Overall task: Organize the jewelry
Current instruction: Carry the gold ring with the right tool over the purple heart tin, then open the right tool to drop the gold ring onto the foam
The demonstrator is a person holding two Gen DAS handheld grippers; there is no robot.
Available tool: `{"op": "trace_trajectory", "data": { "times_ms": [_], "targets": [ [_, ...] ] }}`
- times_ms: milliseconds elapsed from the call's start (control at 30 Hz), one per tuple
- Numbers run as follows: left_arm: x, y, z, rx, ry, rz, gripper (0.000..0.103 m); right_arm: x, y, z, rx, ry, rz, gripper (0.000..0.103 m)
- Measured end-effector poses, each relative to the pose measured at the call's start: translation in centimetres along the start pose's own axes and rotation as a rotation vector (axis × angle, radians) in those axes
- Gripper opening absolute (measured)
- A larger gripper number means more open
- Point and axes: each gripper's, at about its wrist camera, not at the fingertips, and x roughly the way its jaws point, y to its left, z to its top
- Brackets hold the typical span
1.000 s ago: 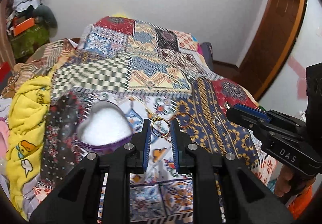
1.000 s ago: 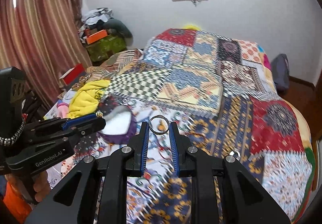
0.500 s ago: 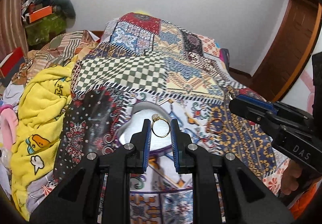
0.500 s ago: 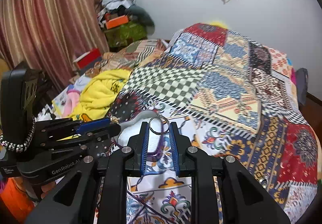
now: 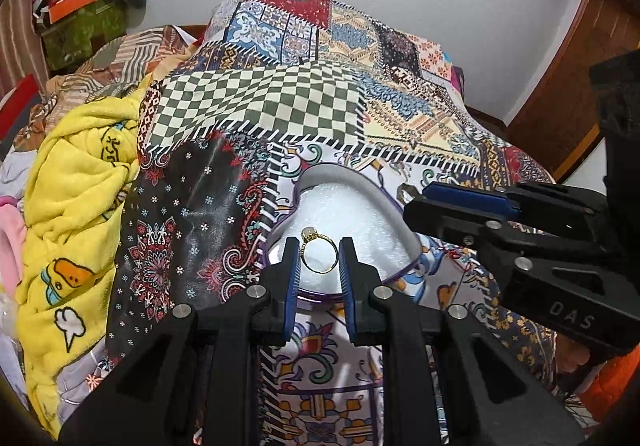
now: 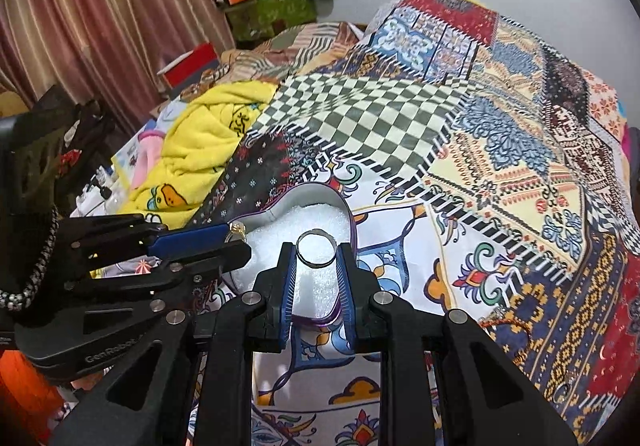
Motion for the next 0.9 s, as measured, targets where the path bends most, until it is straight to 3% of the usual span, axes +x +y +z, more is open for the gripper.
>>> {"op": "trace_trajectory", "data": {
  "times_ms": [400,500,900],
  "targets": [
    [0.6,0.4,0.2,0.012,0.014,0.012,0.018,0.8,0.8,0.3,-0.076,0.034,-0.002,0.019],
    [0.4,0.4,0.3,0.011,0.015,0.017,0.018,0.7,0.9,0.3,-0.081,0.036,-0.002,0.028],
    [-1.5,0.6,0.6,-0.019,-0.013,0.040,0.023,-3.6,-1.0,0.0,-0.016,-0.052,-0.054,0.031]
  ]
}}
